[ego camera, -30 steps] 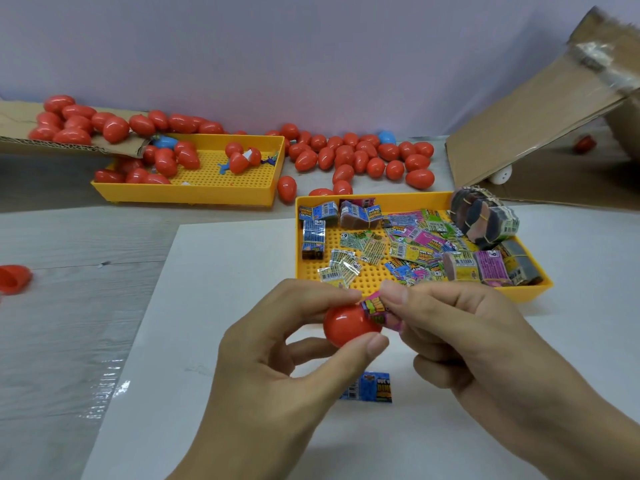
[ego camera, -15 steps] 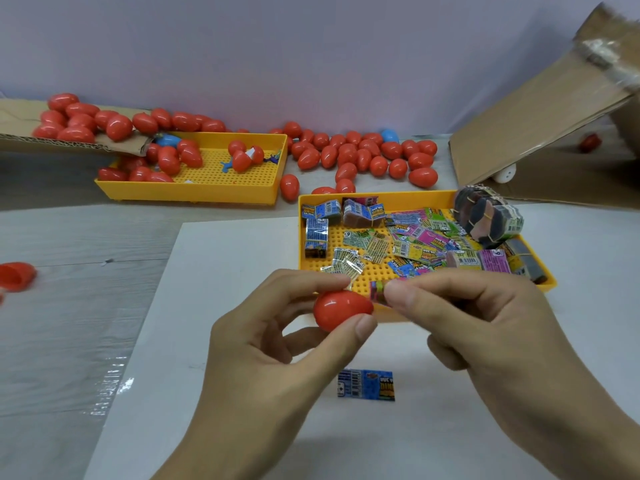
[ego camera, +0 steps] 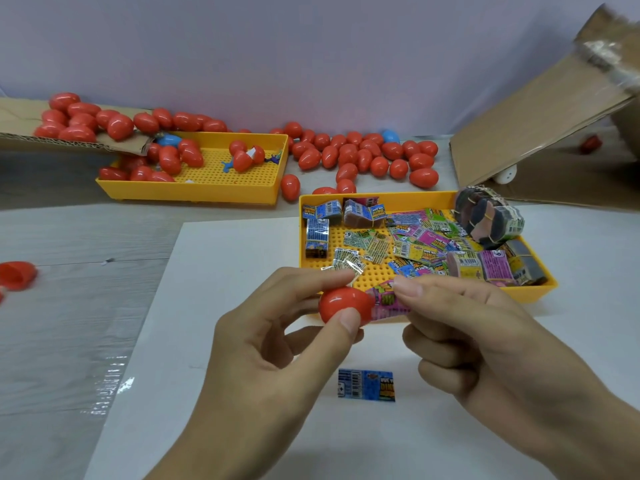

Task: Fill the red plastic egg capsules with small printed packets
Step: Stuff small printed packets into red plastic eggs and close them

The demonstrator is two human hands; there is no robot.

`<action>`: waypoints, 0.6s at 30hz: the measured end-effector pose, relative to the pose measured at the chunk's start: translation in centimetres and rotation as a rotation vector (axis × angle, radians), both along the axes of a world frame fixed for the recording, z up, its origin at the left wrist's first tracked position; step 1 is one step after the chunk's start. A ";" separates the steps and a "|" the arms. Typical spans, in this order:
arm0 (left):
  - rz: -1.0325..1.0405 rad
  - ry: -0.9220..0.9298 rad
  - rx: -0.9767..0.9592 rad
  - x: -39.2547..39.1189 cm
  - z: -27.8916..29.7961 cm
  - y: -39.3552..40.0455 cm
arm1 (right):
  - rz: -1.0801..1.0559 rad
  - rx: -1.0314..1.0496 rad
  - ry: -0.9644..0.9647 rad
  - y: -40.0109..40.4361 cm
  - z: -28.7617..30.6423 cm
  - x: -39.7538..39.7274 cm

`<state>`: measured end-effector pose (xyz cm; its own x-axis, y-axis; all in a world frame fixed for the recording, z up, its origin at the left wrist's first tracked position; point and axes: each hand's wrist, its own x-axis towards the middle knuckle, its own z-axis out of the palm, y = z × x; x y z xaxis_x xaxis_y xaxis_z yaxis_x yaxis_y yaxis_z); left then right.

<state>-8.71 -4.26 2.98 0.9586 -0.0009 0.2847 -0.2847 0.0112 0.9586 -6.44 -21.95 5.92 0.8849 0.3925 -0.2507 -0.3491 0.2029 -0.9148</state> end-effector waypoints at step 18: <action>0.038 -0.118 0.095 0.1 -0.7 -0.3 | -0.086 -0.204 -0.195 0.3 -0.5 -0.1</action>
<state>-8.64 -4.60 2.30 0.9184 0.0027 0.3957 -0.3938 -0.0914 0.9146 -6.52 -21.61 5.39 0.9521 0.2725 -0.1387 -0.1523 0.0291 -0.9879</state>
